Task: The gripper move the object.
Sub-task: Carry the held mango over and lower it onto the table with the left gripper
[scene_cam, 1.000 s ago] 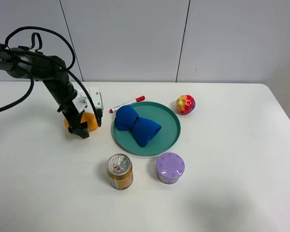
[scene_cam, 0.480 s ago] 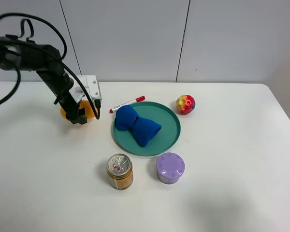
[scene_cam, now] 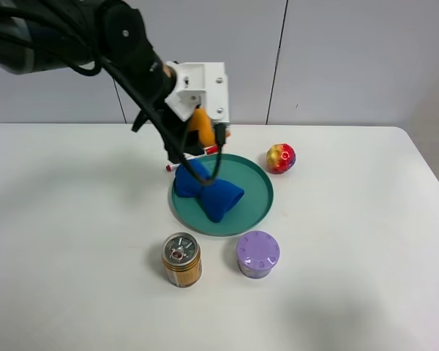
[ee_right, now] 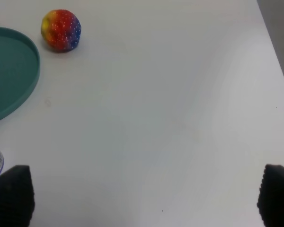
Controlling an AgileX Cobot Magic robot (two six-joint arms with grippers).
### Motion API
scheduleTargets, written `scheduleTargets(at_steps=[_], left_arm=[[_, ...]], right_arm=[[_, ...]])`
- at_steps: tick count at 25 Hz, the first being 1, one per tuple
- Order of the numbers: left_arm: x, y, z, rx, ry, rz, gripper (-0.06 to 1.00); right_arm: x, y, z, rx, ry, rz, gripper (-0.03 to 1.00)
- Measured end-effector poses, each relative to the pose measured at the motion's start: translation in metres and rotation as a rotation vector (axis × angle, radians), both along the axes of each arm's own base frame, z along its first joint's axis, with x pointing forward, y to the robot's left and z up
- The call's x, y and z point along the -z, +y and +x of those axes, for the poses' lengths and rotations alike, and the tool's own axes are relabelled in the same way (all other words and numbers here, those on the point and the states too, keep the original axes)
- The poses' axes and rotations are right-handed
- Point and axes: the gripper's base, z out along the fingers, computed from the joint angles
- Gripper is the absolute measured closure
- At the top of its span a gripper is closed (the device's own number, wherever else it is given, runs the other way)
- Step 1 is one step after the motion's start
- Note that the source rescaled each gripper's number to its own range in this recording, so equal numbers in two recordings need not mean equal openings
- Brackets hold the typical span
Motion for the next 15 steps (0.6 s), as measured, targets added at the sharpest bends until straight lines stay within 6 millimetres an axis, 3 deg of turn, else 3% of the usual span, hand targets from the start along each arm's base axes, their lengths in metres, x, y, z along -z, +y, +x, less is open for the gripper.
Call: scheduleTargets(at_steps=[3, 6, 11, 15], left_arm=[[-0.011, -0.042, -0.008, 0.045, -0.015, -0.058, 0.92], [-0.009, -0.082, -0.018, 0.089, 0.007, -0.077, 0.92], [0.011, -0.136, -0.032, 0.156, 0.040, -0.081, 0.92], [0.038, -0.164, -0.038, 0.194, 0.054, -0.069, 0.92]], right_arm=[[0.000, 0.000, 0.000, 0.000, 0.000, 0.000, -0.03], [0.000, 0.000, 0.000, 0.000, 0.000, 0.000, -0.03], [0.000, 0.000, 0.000, 0.000, 0.000, 0.000, -0.03], [0.000, 0.000, 0.000, 0.000, 0.000, 0.000, -0.03]])
